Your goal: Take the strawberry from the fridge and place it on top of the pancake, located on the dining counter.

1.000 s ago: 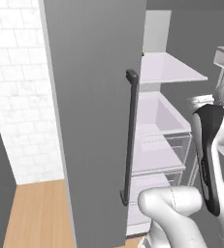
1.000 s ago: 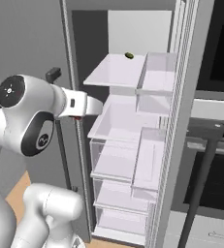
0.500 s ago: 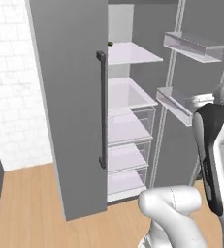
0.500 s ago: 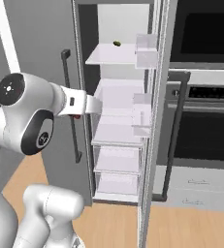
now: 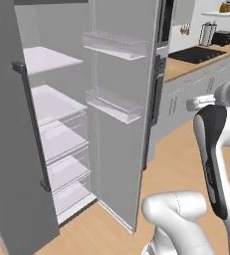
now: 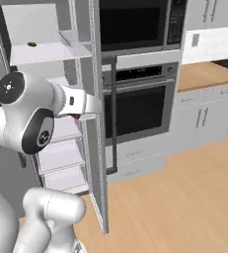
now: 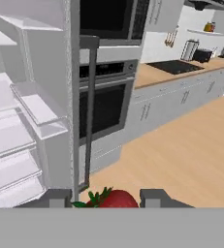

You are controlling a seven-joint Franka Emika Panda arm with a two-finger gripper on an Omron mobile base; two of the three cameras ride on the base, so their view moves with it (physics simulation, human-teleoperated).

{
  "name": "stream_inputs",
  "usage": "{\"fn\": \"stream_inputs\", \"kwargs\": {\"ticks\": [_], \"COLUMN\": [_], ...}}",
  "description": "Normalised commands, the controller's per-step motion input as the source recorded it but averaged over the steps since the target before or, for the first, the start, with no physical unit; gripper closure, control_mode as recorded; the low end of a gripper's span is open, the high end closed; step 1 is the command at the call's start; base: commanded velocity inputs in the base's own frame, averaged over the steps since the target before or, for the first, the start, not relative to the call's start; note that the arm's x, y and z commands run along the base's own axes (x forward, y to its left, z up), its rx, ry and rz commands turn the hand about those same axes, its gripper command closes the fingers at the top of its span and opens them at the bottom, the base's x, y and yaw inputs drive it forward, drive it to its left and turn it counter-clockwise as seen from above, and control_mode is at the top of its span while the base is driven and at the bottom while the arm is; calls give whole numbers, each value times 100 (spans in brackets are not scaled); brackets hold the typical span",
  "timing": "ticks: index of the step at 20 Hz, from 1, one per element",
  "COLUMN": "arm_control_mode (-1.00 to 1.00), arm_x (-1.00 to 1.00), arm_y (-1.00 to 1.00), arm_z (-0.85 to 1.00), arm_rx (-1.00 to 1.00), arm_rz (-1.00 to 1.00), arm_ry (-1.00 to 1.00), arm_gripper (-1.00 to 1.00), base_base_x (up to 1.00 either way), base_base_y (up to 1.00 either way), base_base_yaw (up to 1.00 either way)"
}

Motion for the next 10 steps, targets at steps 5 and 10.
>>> {"fn": "stream_inputs", "kwargs": {"ticks": [5,10], "arm_control_mode": [100,100], "arm_x": [0,0], "arm_y": [0,0], "arm_z": [0,0], "arm_rx": [0,0], "arm_rz": [0,0], "arm_ry": [0,0], "arm_gripper": [100,100], "base_base_x": [-29,-18], "base_base_y": [-22,-48], "base_base_yaw": [-77,-73]}}
